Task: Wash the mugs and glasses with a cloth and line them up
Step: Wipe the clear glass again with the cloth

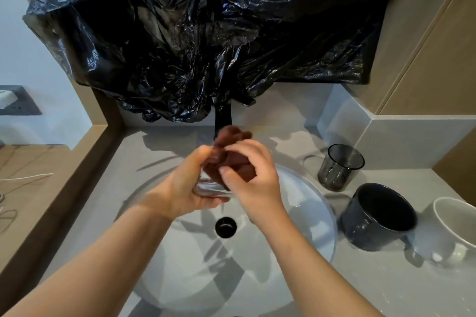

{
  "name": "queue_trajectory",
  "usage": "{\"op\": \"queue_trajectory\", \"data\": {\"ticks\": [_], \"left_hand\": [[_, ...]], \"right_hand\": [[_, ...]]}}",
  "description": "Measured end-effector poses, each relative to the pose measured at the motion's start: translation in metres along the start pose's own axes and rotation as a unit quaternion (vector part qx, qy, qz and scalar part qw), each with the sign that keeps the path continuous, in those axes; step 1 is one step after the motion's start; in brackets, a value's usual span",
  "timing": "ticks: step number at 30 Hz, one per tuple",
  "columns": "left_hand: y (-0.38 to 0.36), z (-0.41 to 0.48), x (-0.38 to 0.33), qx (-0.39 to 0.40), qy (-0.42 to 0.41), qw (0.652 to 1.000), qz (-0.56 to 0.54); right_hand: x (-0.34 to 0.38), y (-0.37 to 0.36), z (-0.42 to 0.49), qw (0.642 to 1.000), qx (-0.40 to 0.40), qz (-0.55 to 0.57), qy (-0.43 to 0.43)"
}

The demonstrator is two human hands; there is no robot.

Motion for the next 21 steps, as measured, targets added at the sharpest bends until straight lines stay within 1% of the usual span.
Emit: {"op": "queue_trajectory", "data": {"ticks": [1,2,3,4,5,6,7,8,9,10,11,12,13,15,16,17,18,19,20,21], "left_hand": [[-0.002,-0.001,0.002,0.012,0.013,1.0,-0.017],[-0.003,-0.003,0.002,0.014,0.009,1.0,-0.012],[-0.004,-0.003,0.001,0.002,-0.018,1.0,0.016],[-0.004,-0.002,-0.002,-0.019,-0.06,0.997,0.049],[-0.003,-0.003,-0.006,-0.039,-0.115,0.989,0.081],[-0.003,-0.006,-0.012,-0.057,-0.176,0.976,0.111],[-0.004,-0.009,-0.018,-0.065,-0.246,0.957,0.138],[-0.005,-0.011,-0.022,-0.064,-0.306,0.936,0.162],[-0.007,-0.014,-0.023,-0.061,-0.349,0.918,0.178],[-0.009,-0.017,-0.023,-0.058,-0.376,0.908,0.173],[-0.01,-0.019,-0.021,-0.057,-0.385,0.91,0.142],[-0.011,-0.018,-0.018,-0.063,-0.376,0.92,0.089],[-0.01,-0.017,-0.014,-0.079,-0.352,0.932,0.038],[-0.008,-0.01,-0.004,-0.12,-0.261,0.957,-0.036],[-0.008,-0.005,0.003,-0.124,-0.199,0.97,-0.069],[-0.009,-0.002,0.008,-0.112,-0.136,0.98,-0.096],[-0.01,-0.001,0.011,-0.092,-0.082,0.985,-0.119],[-0.012,-0.002,0.013,-0.078,-0.048,0.988,-0.128],[-0.012,-0.003,0.014,-0.074,-0.029,0.99,-0.12],[-0.012,-0.004,0.014,-0.076,-0.025,0.992,-0.096]], "right_hand": [[0.002,-0.001,0.0,0.997,0.032,-0.046,0.052],[-0.001,-0.001,0.0,0.995,0.052,-0.058,0.061],[-0.003,0.001,0.002,0.997,0.06,-0.038,0.03],[-0.009,0.002,0.005,0.998,0.056,0.022,-0.034],[-0.014,0.002,0.006,0.984,0.05,0.122,-0.118],[-0.022,-0.002,0.006,0.945,0.056,0.241,-0.214],[-0.027,-0.006,0.003,0.891,0.073,0.335,-0.297],[-0.026,-0.008,0.001,0.844,0.084,0.392,-0.356],[-0.026,-0.009,-0.001,0.817,0.086,0.418,-0.388],[-0.023,-0.01,-0.002,0.803,0.079,0.432,-0.403],[-0.023,-0.01,-0.003,0.806,0.06,0.427,-0.406],[-0.021,-0.011,-0.003,0.823,0.031,0.407,-0.396],[-0.02,-0.011,-0.003,0.854,-0.006,0.37,-0.367],[-0.017,-0.01,-0.008,0.917,-0.074,0.264,-0.29],[-0.015,-0.009,-0.012,0.95,-0.086,0.185,-0.237],[-0.012,-0.007,-0.015,0.978,-0.08,0.094,-0.169],[-0.009,-0.006,-0.018,0.993,-0.063,0.008,-0.099],[-0.007,-0.007,-0.02,0.996,-0.04,-0.062,-0.042],[-0.007,-0.006,-0.02,0.994,-0.021,-0.105,-0.004],[-0.009,-0.004,-0.017,0.993,-0.011,-0.114,0.004]]}}
Point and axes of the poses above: each hand's wrist, its own z-axis towards the middle knuckle, its own y-axis out of the back of the hand, x = y × z, the point moved 5 cm from there along z, towards the middle knuckle, and after that the axes turned 5 degrees about y, right-handed, at the moved point
